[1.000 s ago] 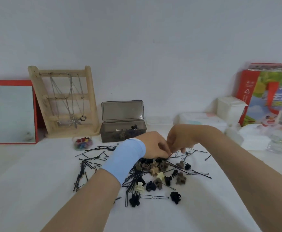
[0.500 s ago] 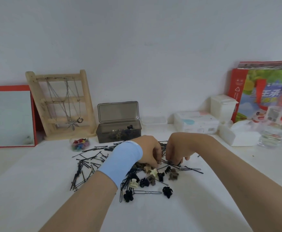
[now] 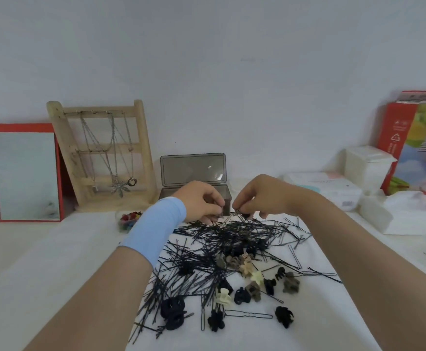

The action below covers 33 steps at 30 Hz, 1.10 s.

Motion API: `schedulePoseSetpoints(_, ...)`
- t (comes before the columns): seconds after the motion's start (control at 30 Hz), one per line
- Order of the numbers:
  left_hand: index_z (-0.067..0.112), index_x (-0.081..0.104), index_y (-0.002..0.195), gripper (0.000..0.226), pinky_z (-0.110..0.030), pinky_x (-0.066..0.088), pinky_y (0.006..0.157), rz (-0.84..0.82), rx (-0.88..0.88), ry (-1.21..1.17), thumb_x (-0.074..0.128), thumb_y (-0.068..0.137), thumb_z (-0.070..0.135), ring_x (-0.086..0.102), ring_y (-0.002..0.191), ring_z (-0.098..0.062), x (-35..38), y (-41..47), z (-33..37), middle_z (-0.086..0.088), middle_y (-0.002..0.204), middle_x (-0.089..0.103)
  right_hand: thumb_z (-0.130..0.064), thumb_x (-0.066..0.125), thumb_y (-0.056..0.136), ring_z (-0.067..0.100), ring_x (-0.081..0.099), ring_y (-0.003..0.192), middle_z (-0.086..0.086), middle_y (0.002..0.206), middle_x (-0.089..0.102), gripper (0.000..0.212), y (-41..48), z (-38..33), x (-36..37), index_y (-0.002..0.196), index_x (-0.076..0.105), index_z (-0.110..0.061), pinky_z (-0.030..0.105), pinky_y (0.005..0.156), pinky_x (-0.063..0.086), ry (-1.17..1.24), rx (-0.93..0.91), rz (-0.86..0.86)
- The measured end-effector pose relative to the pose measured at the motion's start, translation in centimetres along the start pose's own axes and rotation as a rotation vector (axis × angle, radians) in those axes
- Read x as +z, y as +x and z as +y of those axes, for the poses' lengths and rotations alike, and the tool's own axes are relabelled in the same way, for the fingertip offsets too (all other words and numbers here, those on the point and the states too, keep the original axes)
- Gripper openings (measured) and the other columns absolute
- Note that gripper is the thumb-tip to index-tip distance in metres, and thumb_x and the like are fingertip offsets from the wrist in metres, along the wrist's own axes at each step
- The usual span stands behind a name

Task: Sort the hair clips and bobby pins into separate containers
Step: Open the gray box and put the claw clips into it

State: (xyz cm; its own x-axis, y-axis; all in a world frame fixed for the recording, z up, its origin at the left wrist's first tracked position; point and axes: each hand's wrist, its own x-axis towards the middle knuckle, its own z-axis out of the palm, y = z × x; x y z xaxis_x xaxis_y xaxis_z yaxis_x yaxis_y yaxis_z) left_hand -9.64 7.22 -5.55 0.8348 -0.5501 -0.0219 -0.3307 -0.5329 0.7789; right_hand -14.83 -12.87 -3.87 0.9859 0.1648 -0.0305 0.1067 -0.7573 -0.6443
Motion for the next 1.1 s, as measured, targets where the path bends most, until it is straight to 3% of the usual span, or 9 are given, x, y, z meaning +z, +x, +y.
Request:
schedulePoseSetpoints(0.17,0.022,0.067,0.095,0.018,-0.030,0.060,0.078,0.122,0.030,0.075,0.067,0.089,0.005,0.071,0.091,-0.018,-2.1,1.4,-2.0,0.001,0.096,0.072,0.001,0.057,0.090,0.008,0.070,0.069,-0.007,0.077,0.073,0.024,3.1,-0.4,1.1,0.097,0.078,-0.009,0.026,0.059,0.052,0.066,-0.026,0.015)
schedulePoseSetpoints(0.33,0.030,0.062,0.098,0.023,-0.028,0.048,0.094,0.387,0.045,0.252,0.072,0.085,0.013,0.063,0.097,-0.010,-4.1,3.3,-2.9,0.011,0.102,0.067,-0.005,0.067,0.086,0.009,0.063,0.072,-0.002,0.084,0.074,0.018,6.7,-1.6,2.1,0.096,0.079,-0.014,0.018,0.066,0.048,0.071,-0.090,0.269)
schedulePoseSetpoints(0.47,0.029,0.058,0.123,0.040,-0.030,0.048,0.095,0.364,-0.011,0.301,0.070,0.088,0.015,0.063,0.106,-0.013,-4.2,3.8,-3.2,0.008,0.128,0.062,-0.010,0.066,0.089,0.009,0.061,0.099,-0.001,0.121,0.069,0.033,8.5,-1.4,3.1,0.121,0.071,-0.017,0.018,0.088,0.041,-0.113,-0.098,0.298)
schedulePoseSetpoints(0.57,0.032,0.059,0.123,0.038,-0.029,0.047,0.097,0.353,0.040,0.318,0.068,0.090,0.015,0.063,0.107,-0.009,-3.9,2.9,-3.4,0.011,0.126,0.062,-0.009,0.062,0.090,0.005,0.061,0.090,-0.003,0.112,0.072,0.029,7.5,-1.3,3.1,0.114,0.074,-0.019,0.018,0.085,0.046,-0.100,-0.136,0.336)
schedulePoseSetpoints(0.7,0.035,0.068,0.093,0.015,-0.023,0.049,0.083,0.207,0.082,0.376,0.072,0.086,0.022,0.063,0.087,-0.002,-3.0,0.0,-2.7,0.020,0.094,0.068,-0.014,0.068,0.086,0.004,0.067,0.063,-0.010,0.074,0.074,0.014,4.5,-1.8,2.3,0.091,0.077,-0.024,0.017,0.070,0.048,-0.210,-0.122,0.007)
schedulePoseSetpoints(0.8,0.033,0.075,0.092,0.011,-0.019,0.047,0.074,-0.094,0.032,0.411,0.075,0.081,0.037,0.064,0.078,0.001,-1.2,-1.9,-2.0,0.019,0.085,0.070,-0.027,0.068,0.087,0.007,0.073,0.065,-0.014,0.078,0.075,0.009,2.8,-2.2,2.1,0.092,0.076,-0.026,0.026,0.074,0.052,-0.319,-0.018,-0.285)
schedulePoseSetpoints(0.87,0.035,0.076,0.094,0.021,-0.022,0.050,0.082,-0.254,-0.002,0.418,0.077,0.077,0.046,0.065,0.082,0.001,0.0,-2.8,-1.6,0.021,0.087,0.070,-0.029,0.070,0.086,0.010,0.074,0.071,-0.012,0.083,0.076,0.010,2.1,-2.7,2.4,0.095,0.075,-0.026,0.026,0.063,0.052,-0.377,0.065,-0.415)
schedulePoseSetpoints(0.97,0.036,0.075,0.100,0.036,-0.026,0.050,0.090,-0.342,-0.018,0.469,0.082,0.069,0.054,0.063,0.092,-0.001,1.1,-3.1,-1.2,0.023,0.091,0.069,-0.023,0.076,0.081,0.012,0.075,0.075,-0.008,0.081,0.076,0.018,1.6,-2.9,3.2,0.099,0.076,-0.025,0.025,0.057,0.055,-0.474,0.129,-0.463)
schedulePoseSetpoints(1.1,0.034,0.074,0.092,0.030,-0.024,0.051,0.078,-0.309,0.013,0.517,0.084,0.069,0.050,0.063,0.084,-0.003,1.7,-2.8,-1.0,0.020,0.084,0.067,-0.018,0.079,0.077,0.011,0.074,0.077,-0.001,0.088,0.076,0.030,1.5,-3.1,3.9,0.106,0.075,-0.025,0.021,0.055,0.055,-0.592,0.133,-0.465)
